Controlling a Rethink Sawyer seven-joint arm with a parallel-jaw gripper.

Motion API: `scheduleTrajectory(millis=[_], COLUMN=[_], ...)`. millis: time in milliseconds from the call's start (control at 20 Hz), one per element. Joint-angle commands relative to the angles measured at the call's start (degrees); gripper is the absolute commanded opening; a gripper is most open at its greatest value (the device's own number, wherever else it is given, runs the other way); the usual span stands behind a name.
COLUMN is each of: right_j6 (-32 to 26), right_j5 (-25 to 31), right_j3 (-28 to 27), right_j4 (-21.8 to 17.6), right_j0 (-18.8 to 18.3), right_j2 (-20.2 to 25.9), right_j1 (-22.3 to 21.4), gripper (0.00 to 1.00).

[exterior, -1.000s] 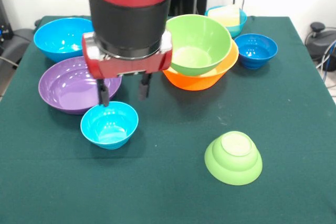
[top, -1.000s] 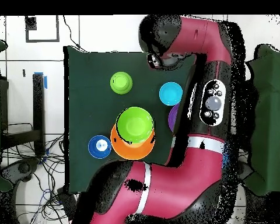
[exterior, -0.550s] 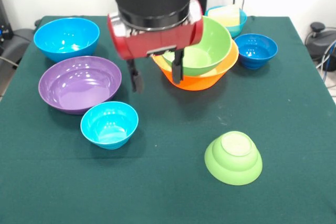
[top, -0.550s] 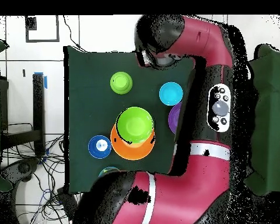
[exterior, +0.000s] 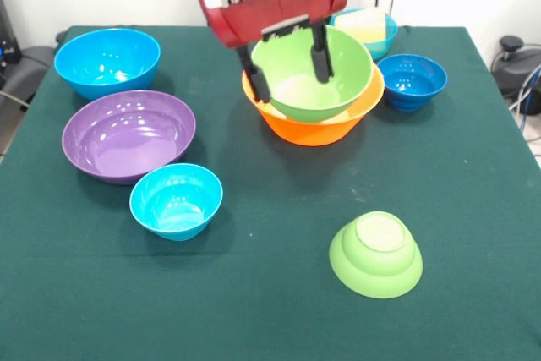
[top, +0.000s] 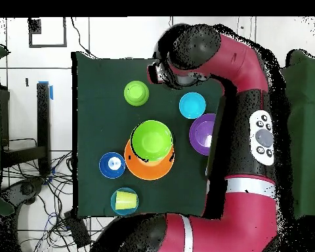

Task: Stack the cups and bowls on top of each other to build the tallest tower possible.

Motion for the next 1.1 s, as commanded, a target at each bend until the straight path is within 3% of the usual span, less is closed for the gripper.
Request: scheduleTrajectory(millis=[50, 500, 850, 1100], right_j6=[3.01, 6.58, 10.11, 10.12], right_j5=[1.15, 4.77, 9.30, 12.89], right_j3=[13.52, 19.64, 20.96, 17.75], right_j4=[2.18, 3.26, -0.50, -5.15], right_j0=[-0.17, 0.32, 2.56, 4.90], right_j2=[4.09, 1.06, -3.55, -7.03], right_j1=[-3.06, -7.10, -9.88, -9.66], gripper=[1.00, 1.00, 1.00, 1.00])
